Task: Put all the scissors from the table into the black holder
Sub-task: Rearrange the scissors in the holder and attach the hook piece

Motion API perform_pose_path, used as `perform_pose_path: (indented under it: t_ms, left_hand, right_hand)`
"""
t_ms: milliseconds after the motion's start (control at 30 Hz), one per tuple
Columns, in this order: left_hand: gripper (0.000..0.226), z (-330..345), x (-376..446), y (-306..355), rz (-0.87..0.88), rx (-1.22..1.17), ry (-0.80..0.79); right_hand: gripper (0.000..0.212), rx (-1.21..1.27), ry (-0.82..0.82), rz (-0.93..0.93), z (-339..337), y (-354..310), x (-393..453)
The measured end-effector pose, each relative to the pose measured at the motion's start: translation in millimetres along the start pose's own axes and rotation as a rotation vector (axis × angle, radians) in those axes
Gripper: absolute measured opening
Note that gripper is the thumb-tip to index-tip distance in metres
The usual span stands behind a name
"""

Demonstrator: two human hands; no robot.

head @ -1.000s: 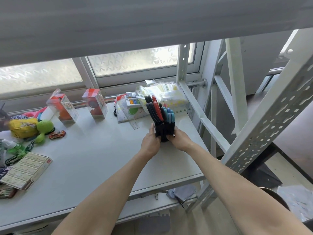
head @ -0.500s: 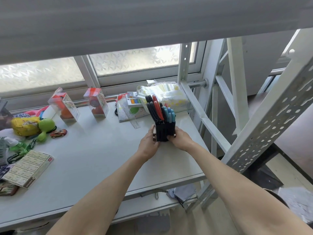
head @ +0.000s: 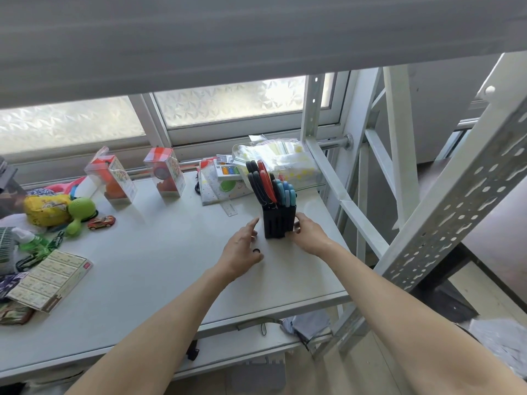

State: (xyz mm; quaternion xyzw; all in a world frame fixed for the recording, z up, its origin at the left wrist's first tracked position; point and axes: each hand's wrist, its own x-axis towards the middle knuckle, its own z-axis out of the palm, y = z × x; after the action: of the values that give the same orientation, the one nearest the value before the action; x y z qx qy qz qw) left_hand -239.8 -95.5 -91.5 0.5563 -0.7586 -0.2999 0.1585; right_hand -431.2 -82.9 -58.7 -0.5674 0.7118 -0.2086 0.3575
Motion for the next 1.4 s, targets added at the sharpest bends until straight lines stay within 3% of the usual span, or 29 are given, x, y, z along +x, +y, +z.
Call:
perform_pose_path:
  t_ms: [333,633,800,1133,1200,1400]
  left_hand:
    - [0.094,-1.2,-5.4,-6.6,0.043,0.092,0.016]
    - [0.091,-4.3,-10.1,-9.1,0.055,0.174,0.026]
    - [0.071,-7.7,-10.5,-5.6,0.069,0.271,0.002]
    - [0.027,-6.9,-7.4,6.6,0.048,0.435,0.019]
    - [0.024,-8.5,-7.2,8.0,0.056,0.450,0.008]
    - [0.023,-12.8,-4.3,12.8,0.125,0.541,-0.024]
  right_hand:
    - [0.064,-0.043,0.020,0.062,-0.2,3.4,-0.6]
    - [0.032,-0.127,0.016,0.136,1.7,0.7,-7.5]
    - [0.016,-0.185,-0.031,0.126,7.9,-2.5,-11.8]
    - [0.009,-0.152,-0.008,0.125,6.0,-1.7,-11.5]
    - [0.012,-0.096,0.052,0.147,-0.6,-0.6,-10.0]
    - [0.099,0.125,0.100,0.021,-19.0,-16.6,-1.6]
